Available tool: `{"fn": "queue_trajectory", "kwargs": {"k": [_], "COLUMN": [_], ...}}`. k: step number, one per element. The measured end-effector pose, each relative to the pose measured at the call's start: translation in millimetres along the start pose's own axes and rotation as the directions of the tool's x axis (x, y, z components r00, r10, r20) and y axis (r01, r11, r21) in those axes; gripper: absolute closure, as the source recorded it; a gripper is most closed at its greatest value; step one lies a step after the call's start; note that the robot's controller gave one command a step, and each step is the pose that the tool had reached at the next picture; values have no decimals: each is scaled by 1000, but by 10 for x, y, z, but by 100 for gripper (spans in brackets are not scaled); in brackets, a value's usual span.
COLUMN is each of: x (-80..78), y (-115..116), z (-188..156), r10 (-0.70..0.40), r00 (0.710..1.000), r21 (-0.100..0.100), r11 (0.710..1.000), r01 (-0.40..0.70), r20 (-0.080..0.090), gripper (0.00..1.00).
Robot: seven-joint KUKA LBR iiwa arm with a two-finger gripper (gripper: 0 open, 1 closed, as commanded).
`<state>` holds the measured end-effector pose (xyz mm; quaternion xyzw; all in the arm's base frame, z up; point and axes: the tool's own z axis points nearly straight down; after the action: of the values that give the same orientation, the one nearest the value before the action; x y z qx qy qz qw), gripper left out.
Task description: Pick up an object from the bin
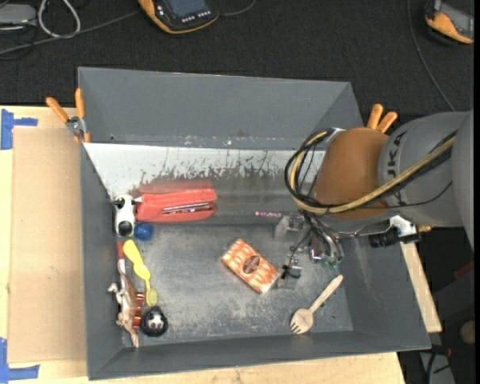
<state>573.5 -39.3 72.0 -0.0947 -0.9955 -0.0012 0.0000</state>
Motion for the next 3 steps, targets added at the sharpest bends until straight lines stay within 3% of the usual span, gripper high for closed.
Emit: {"fn": "queue_trajectory", "kwargs": {"k": [1, 2, 3], "x": [-51, 398, 362], "y": [168, 422, 753], "z": [8, -32, 30], "r10": [-226, -148, -243], "r00": [974, 989, 970], "r21": [-1, -1, -1], "r11": [974, 989, 970], "r01": [226, 148, 243], "r20": [1, -3, 4], "gripper": [0, 0, 0]}}
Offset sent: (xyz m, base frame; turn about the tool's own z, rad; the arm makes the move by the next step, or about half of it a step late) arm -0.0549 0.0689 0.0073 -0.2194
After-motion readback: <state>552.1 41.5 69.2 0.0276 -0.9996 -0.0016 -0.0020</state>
